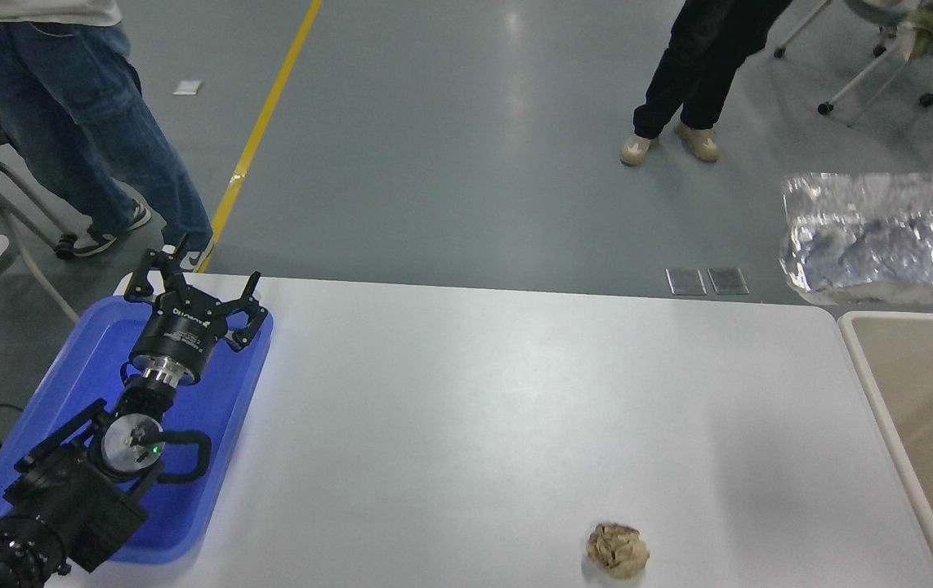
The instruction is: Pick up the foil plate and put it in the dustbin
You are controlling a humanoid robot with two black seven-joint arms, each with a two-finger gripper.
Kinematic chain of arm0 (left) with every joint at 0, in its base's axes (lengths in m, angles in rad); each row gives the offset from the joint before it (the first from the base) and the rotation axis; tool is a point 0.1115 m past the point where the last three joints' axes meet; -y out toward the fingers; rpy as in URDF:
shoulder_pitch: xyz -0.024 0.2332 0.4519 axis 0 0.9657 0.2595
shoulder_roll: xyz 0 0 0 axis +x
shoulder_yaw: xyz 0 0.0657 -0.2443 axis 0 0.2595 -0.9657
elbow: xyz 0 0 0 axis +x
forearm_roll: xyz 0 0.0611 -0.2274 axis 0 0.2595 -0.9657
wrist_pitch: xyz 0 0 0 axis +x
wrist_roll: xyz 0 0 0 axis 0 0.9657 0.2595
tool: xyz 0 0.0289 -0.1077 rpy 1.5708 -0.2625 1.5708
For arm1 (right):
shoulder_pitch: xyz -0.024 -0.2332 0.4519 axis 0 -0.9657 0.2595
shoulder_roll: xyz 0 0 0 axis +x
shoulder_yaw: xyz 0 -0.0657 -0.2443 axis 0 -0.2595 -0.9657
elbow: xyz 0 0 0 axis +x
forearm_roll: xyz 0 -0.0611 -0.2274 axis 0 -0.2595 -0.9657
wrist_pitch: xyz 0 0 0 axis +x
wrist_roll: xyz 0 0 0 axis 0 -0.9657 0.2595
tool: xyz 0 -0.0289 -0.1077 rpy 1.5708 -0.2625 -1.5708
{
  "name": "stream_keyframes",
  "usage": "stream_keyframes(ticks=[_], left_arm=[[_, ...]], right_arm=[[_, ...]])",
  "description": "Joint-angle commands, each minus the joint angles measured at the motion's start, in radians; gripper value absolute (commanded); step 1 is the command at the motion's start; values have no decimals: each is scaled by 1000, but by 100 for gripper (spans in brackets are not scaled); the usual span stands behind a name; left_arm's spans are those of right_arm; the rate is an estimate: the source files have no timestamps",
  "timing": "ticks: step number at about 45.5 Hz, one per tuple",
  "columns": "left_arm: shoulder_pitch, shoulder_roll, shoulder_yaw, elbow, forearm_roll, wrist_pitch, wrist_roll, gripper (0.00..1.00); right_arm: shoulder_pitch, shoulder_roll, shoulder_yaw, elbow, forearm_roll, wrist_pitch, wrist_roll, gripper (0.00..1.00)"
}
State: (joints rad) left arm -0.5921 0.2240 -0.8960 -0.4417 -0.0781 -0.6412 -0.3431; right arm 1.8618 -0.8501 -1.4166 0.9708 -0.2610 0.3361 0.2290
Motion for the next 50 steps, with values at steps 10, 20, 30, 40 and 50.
stream_keyframes(ticks=[10, 20, 30, 40, 50], left_arm=[[0, 0, 0, 0, 0, 0, -1, 100], [0, 0, 0, 0, 0, 0, -1, 100], [0, 0, -1, 0, 0, 0, -1, 100], [0, 0, -1, 0, 0, 0, -1, 100], [0, 0, -1, 0, 0, 0, 1, 100]], right_arm=[[-604, -3, 5, -460, 396, -95, -30, 0], [-774, 6, 100, -523, 422, -247, -72, 0], [-961, 36, 278, -603, 422, -324, -145, 0], [-1116, 54, 427, -675, 419, -335, -165, 0], [-1239, 98, 511, -750, 421, -336, -165, 0]])
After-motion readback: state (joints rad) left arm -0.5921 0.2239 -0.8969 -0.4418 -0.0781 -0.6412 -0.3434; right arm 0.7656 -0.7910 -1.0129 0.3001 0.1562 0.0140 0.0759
